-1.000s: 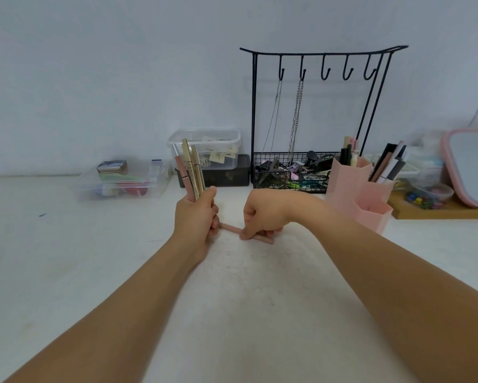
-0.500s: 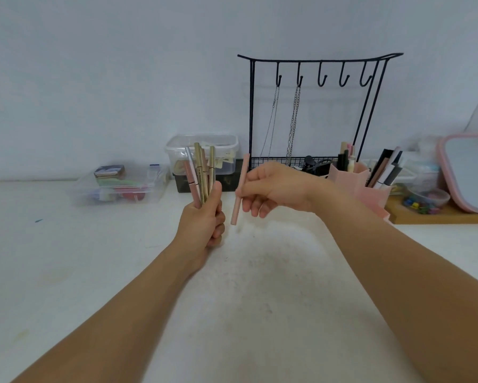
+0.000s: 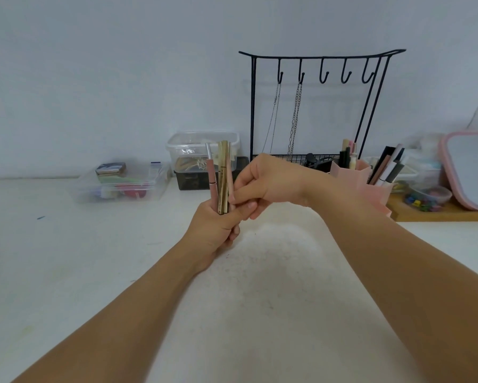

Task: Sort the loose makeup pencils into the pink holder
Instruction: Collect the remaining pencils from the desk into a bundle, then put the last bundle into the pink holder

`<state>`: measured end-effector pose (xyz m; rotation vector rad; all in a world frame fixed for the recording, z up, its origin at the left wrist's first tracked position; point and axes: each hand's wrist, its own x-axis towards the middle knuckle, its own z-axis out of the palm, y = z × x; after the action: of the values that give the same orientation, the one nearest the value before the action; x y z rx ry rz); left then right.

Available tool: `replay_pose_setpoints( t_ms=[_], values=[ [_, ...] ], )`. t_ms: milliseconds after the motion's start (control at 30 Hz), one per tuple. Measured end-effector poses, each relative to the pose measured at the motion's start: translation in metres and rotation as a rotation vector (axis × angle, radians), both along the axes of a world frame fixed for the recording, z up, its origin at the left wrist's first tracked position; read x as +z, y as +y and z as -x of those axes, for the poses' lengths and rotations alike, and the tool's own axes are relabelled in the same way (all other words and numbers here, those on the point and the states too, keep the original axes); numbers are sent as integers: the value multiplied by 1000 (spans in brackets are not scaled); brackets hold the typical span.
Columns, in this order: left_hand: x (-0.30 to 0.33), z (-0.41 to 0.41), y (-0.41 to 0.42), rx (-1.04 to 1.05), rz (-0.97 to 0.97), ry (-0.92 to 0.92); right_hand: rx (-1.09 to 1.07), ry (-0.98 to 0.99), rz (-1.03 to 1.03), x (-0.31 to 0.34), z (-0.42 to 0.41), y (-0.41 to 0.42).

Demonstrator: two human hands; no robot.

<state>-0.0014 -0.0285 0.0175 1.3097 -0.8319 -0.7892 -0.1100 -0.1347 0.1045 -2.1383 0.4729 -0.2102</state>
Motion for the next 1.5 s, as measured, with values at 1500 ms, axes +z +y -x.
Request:
replay_pose_setpoints(
  t_ms=[1500],
  values=[
    [-13,35,-6,-144,-19,-239,-679,-604,-50,-55,87,10]
  ],
)
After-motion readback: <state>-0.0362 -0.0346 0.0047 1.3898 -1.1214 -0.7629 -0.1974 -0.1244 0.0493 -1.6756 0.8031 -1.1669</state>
